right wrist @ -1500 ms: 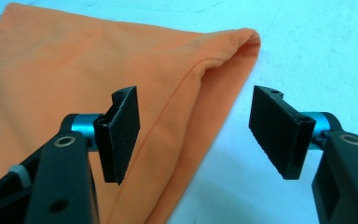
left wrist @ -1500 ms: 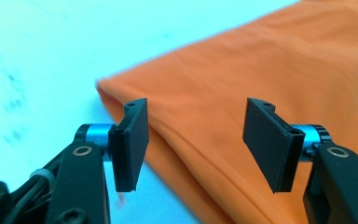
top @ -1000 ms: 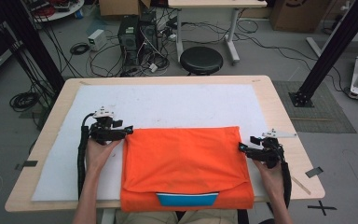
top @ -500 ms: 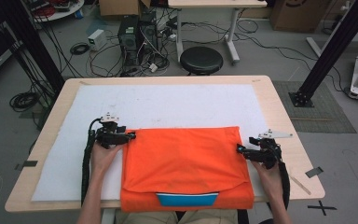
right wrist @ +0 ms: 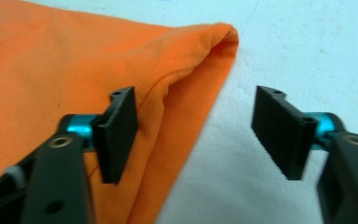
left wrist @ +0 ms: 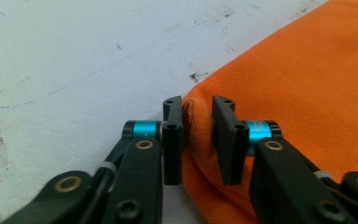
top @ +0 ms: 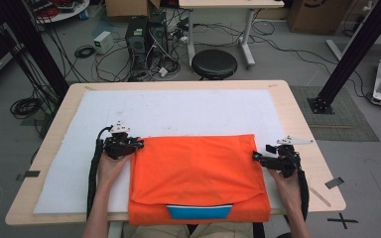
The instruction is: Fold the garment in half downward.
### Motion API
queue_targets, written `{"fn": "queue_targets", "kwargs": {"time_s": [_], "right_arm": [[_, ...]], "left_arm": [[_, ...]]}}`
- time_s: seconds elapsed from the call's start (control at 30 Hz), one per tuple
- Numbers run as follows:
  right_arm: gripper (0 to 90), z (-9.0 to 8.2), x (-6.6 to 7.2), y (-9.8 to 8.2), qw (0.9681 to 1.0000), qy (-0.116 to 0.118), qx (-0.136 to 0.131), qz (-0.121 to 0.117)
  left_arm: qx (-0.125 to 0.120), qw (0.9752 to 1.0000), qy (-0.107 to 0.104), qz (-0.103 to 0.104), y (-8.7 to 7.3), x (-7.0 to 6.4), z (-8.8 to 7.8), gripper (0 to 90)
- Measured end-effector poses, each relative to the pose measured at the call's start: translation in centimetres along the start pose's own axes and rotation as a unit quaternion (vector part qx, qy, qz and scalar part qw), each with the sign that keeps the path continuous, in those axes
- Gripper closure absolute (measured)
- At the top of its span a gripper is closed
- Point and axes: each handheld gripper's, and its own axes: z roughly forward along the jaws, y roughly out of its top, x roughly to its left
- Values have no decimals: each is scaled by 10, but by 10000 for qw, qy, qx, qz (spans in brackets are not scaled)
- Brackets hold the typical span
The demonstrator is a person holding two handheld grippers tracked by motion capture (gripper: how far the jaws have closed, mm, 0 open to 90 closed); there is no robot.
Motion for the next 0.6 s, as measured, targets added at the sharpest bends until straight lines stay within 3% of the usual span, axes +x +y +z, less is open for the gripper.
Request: {"fn": "queue_targets", "kwargs": {"time_s": [0.27,0.37,0.6], "right_arm": [[352,14,-12,28,9999,48,117,79],[367,18,-16,41,9990,410,-19,156],[361,47,-23,54,9989,197,422,70]], "left_arm": [[-9,10000,2,39,0,-1,0,799],[-11,10000,-7,26,0,-1,0,799],[-4,10000,0,49,0,-1,0,798]]}}
